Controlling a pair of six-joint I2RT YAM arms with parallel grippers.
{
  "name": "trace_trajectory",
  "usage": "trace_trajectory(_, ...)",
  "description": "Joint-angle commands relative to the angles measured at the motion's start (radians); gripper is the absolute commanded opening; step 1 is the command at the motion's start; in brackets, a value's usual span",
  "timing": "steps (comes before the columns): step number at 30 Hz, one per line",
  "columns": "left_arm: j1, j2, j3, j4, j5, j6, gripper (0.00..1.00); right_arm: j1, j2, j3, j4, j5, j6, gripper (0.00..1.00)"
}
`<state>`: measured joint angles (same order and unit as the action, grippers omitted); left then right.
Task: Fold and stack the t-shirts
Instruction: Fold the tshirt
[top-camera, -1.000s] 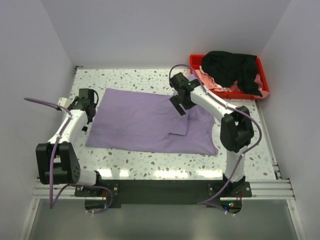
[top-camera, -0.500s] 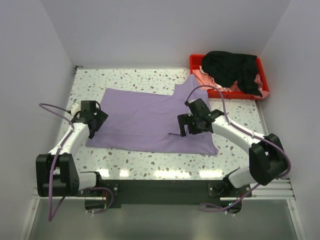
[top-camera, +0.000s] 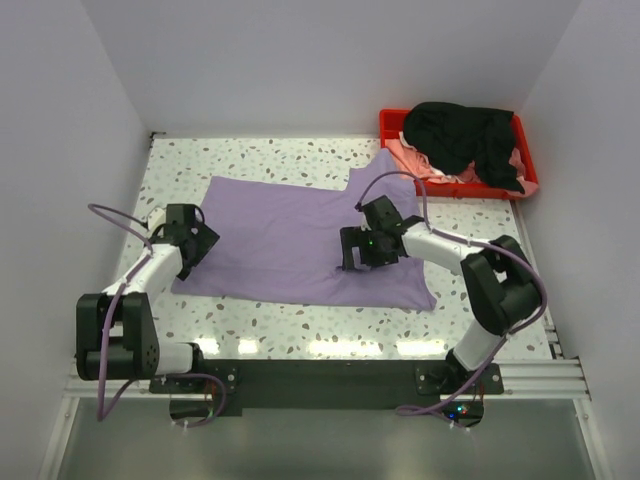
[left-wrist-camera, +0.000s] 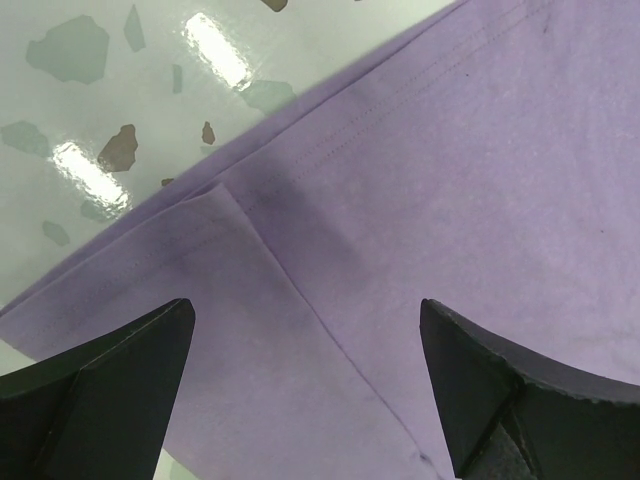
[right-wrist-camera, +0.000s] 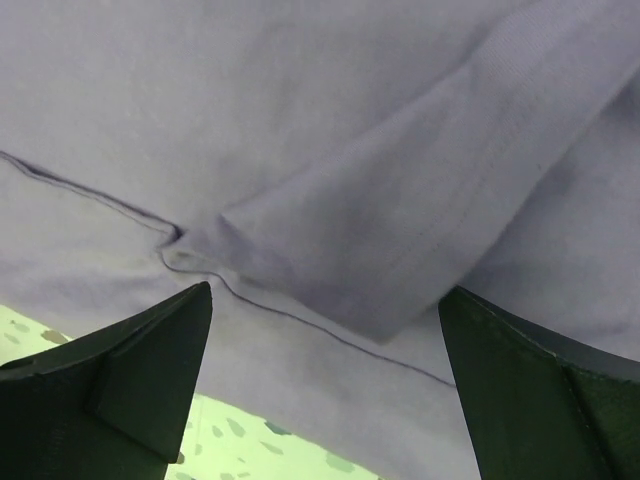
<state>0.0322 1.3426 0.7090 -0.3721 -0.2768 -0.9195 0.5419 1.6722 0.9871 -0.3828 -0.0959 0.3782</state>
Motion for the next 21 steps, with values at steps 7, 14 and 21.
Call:
trace_trajectory(7,-0.002,0.0,-0.008,0.001,-0.056,0.022,1.0,0.0,0.035,0.087,0.166,-0.126,0.067,0.99)
trace_trajectory(14,-0.002,-0.008,0.017,-0.037,-0.064,0.014,1.0,0.0,0.144,0.18,0.286,-0.124,0.177,0.99)
trace_trajectory(21,0.0,-0.04,0.026,-0.079,-0.088,-0.004,1.0,0.0,0.167,0.326,0.231,-0.048,0.185,0.99)
